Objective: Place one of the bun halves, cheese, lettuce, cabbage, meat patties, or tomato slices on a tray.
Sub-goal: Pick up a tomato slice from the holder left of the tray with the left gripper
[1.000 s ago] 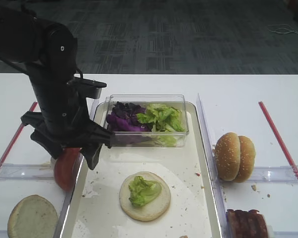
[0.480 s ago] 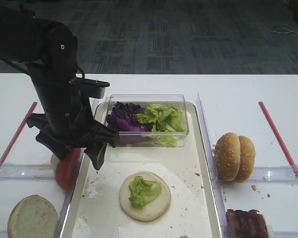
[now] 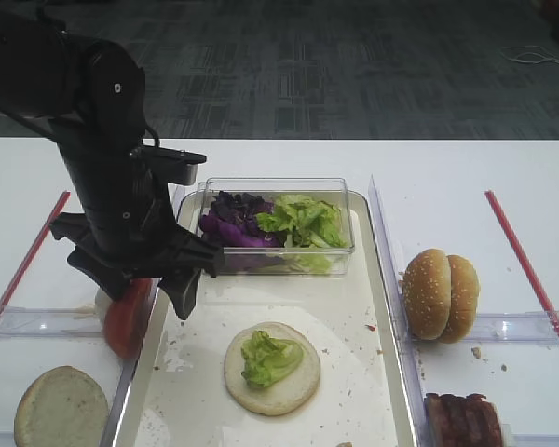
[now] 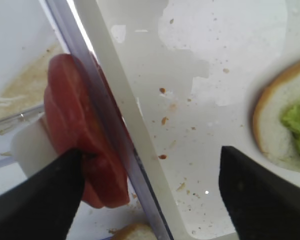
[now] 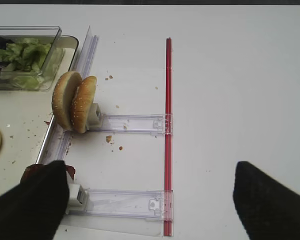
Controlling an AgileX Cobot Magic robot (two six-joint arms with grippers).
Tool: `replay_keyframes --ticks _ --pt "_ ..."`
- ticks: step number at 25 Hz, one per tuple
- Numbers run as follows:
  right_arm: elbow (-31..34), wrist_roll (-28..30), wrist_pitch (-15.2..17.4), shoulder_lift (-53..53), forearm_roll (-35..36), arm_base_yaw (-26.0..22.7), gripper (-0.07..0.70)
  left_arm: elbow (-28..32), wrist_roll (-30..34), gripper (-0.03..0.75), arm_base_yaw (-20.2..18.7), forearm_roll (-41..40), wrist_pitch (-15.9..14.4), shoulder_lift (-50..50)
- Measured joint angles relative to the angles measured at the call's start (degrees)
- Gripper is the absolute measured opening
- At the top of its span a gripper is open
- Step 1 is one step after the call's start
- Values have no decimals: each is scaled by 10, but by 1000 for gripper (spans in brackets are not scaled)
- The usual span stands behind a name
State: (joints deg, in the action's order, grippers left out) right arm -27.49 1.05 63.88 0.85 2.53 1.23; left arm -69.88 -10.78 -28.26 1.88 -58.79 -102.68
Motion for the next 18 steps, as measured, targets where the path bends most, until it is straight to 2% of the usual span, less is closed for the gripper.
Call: replay_keyframes --ticks 7,18 --pt "0 -3 0 0 0 0 689 0 0 534 0 0 3 -7" --pt "0 -3 0 0 0 0 689 -1 1 426 0 -33 0 -21"
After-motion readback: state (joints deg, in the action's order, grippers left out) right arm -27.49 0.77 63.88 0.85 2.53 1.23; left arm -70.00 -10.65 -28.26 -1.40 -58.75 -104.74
